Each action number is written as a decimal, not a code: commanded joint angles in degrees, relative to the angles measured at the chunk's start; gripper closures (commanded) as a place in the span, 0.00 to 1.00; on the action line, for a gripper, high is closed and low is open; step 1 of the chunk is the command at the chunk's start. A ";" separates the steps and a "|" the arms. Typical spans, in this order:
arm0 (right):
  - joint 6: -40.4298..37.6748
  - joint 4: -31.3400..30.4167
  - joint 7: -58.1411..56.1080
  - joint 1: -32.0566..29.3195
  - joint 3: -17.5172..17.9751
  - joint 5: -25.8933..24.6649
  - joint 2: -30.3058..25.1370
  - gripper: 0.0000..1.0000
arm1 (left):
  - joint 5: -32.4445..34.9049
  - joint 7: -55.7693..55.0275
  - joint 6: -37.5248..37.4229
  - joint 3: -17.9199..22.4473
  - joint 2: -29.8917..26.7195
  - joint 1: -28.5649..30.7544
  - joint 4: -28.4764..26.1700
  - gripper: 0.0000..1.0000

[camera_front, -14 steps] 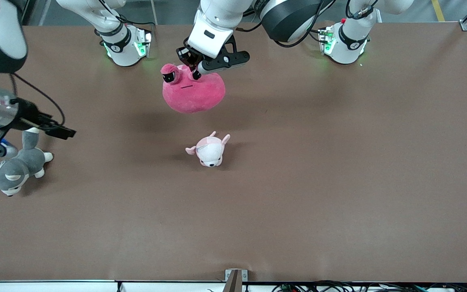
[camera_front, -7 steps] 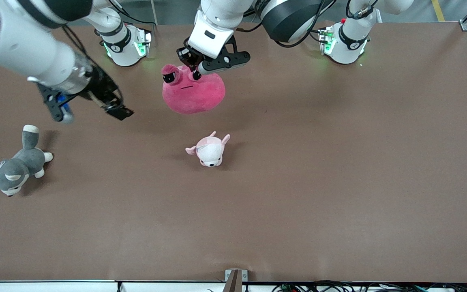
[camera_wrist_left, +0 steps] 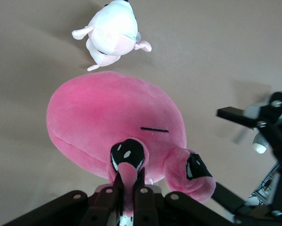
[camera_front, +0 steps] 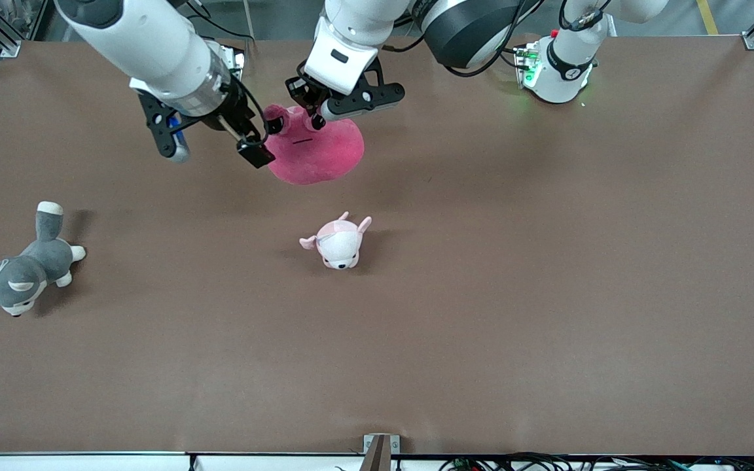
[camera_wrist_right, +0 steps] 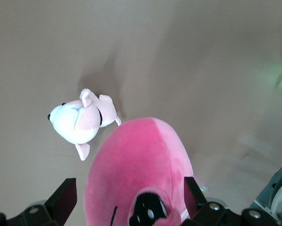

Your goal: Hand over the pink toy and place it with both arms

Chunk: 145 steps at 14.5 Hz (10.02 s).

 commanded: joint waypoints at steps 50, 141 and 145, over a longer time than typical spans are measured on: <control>16.43 -14.34 -65.05 -39.25 -1.76 11.93 15.26 0.00 | 8.92 81.84 -19.80 1.25 -28.61 48.76 -23.96 0.00; -13.01 4.57 -92.12 -29.41 -0.88 -11.54 -7.94 0.00 | 7.69 81.77 -18.03 23.14 -24.39 36.31 -17.99 0.00; -12.84 4.66 -92.12 -29.32 -0.88 -11.45 -7.94 0.00 | 7.42 81.77 -18.12 22.87 -24.39 36.13 -18.08 0.00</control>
